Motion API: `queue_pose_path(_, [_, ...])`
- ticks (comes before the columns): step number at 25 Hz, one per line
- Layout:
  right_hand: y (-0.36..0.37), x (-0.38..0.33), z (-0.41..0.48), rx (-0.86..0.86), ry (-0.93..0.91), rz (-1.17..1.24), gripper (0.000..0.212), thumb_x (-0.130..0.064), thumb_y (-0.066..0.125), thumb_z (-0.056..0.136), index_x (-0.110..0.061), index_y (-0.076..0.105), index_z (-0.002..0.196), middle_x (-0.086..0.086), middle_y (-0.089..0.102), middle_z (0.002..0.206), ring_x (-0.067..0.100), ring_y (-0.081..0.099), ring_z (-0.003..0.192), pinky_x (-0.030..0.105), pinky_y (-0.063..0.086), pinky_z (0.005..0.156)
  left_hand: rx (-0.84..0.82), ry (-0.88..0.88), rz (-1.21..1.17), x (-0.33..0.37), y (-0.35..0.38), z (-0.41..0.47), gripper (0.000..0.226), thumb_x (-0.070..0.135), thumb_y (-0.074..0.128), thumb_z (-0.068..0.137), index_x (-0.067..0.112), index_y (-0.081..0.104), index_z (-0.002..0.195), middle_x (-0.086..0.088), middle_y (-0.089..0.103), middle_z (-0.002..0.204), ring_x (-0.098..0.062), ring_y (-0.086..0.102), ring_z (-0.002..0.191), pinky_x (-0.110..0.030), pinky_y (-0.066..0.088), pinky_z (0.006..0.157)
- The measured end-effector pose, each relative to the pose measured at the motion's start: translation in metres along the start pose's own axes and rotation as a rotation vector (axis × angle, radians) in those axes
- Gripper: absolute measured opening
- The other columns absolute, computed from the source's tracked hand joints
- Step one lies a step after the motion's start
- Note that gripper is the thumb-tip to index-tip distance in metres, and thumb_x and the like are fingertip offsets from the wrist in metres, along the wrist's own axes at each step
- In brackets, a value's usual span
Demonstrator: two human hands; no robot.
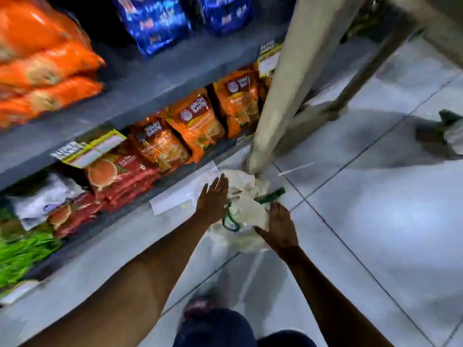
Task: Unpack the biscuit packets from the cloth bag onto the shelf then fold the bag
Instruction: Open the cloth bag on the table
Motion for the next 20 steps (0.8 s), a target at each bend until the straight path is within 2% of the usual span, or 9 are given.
queue_pose_path(2, [0.028, 0.01, 0.014, -0.115, 0.025, -0.009, 0.11, -0.072, 0.046, 0.056, 0.006, 0.039, 0.134, 0.029, 0.05, 0.133, 0.042, 0.047, 0.124, 0.045, 0.04, 0.103, -0.031, -0.054, -0.007, -0.007, 0.025, 0.022, 0.078, 0.007, 0.048, 0.091, 0.004, -0.005, 0.15, -0.014, -0.005, 0.161, -0.032, 0.038, 0.135, -0.043, 0.042, 0.095])
queue_pose_path(3, [0.038, 0.013, 0.02, -0.198, 0.071, -0.028, 0.116, -0.075, 0.046, 0.055, 0.004, 0.032, 0.138, 0.027, 0.044, 0.139, 0.039, 0.041, 0.129, 0.043, 0.035, 0.107, -0.021, -0.072, -0.003, -0.011, 0.036, 0.034, 0.076, -0.003, 0.042, 0.09, 0.004, -0.005, 0.15, -0.014, -0.005, 0.161, -0.034, 0.05, 0.121, -0.041, 0.045, 0.077])
queue_pose_path(5, [0.054, 0.017, 0.028, -0.301, 0.156, -0.044, 0.111, -0.066, 0.064, 0.059, -0.001, 0.026, 0.141, 0.021, 0.043, 0.139, 0.035, 0.039, 0.129, 0.041, 0.036, 0.104, -0.039, -0.092, -0.006, -0.015, 0.051, 0.057, 0.076, -0.009, 0.036, 0.089, 0.008, -0.006, 0.15, -0.013, -0.002, 0.161, -0.036, 0.06, 0.103, -0.037, 0.042, 0.064])
queue_pose_path(7, [0.066, 0.019, 0.039, -0.294, 0.178, -0.128, 0.092, -0.053, 0.071, 0.065, -0.006, 0.034, 0.136, 0.015, 0.047, 0.131, 0.034, 0.04, 0.123, 0.041, 0.042, 0.096, -0.085, -0.063, -0.085, -0.021, 0.066, 0.072, 0.078, -0.001, 0.041, 0.091, 0.013, -0.008, 0.151, -0.017, 0.027, 0.155, -0.036, 0.063, 0.099, -0.04, 0.049, 0.07])
queue_pose_path(8, [0.071, 0.017, 0.044, -0.282, 0.167, -0.176, 0.077, -0.048, 0.069, 0.07, -0.009, 0.042, 0.13, 0.014, 0.05, 0.127, 0.033, 0.042, 0.12, 0.041, 0.043, 0.094, -0.127, -0.057, -0.14, -0.023, 0.07, 0.077, 0.077, 0.004, 0.044, 0.092, 0.015, -0.004, 0.151, -0.018, 0.047, 0.141, -0.036, 0.063, 0.099, -0.042, 0.052, 0.075])
queue_pose_path(10, [0.07, 0.013, 0.05, -0.286, 0.144, -0.204, 0.045, -0.038, 0.062, 0.081, -0.012, 0.057, 0.117, 0.013, 0.057, 0.121, 0.031, 0.048, 0.115, 0.039, 0.045, 0.092, -0.23, -0.051, -0.105, -0.021, 0.075, 0.077, 0.058, 0.005, 0.046, 0.089, 0.015, 0.032, 0.145, -0.018, 0.06, 0.119, -0.035, 0.06, 0.108, -0.042, 0.05, 0.082])
queue_pose_path(12, [0.063, 0.008, 0.048, -0.264, 0.142, -0.133, 0.032, -0.031, 0.055, 0.088, -0.01, 0.061, 0.112, 0.014, 0.061, 0.119, 0.031, 0.053, 0.112, 0.035, 0.043, 0.093, -0.226, -0.063, -0.019, -0.014, 0.069, 0.066, 0.034, -0.001, 0.045, 0.086, 0.006, 0.06, 0.115, -0.016, 0.06, 0.117, -0.034, 0.052, 0.116, -0.039, 0.046, 0.083])
queue_pose_path(15, [0.037, 0.0, 0.033, -0.151, 0.259, 0.123, 0.032, -0.02, 0.049, 0.092, -0.005, 0.056, 0.119, 0.018, 0.059, 0.124, 0.033, 0.053, 0.114, 0.034, 0.039, 0.097, -0.16, -0.079, -0.198, -0.011, 0.045, 0.042, 0.026, 0.01, 0.04, 0.094, 0.003, 0.054, 0.114, -0.018, 0.051, 0.122, -0.036, 0.046, 0.119, -0.039, 0.042, 0.082])
queue_pose_path(20, [-0.035, -0.02, -0.021, 0.021, 0.397, 0.338, 0.026, -0.01, 0.053, 0.087, -0.002, 0.063, 0.11, 0.022, 0.067, 0.112, 0.037, 0.06, 0.105, 0.035, 0.047, 0.088, -0.033, -0.161, -0.639, -0.009, -0.035, -0.023, 0.011, 0.012, 0.039, 0.097, 0.011, 0.048, 0.101, -0.023, 0.063, 0.106, -0.034, 0.061, 0.101, -0.031, 0.038, 0.072])
Point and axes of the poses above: each hand's wrist, its own z-axis towards the middle knuckle, its own y-axis out of the palm, x = y × z, the point moved 1 cm from there along z, towards the middle knuckle
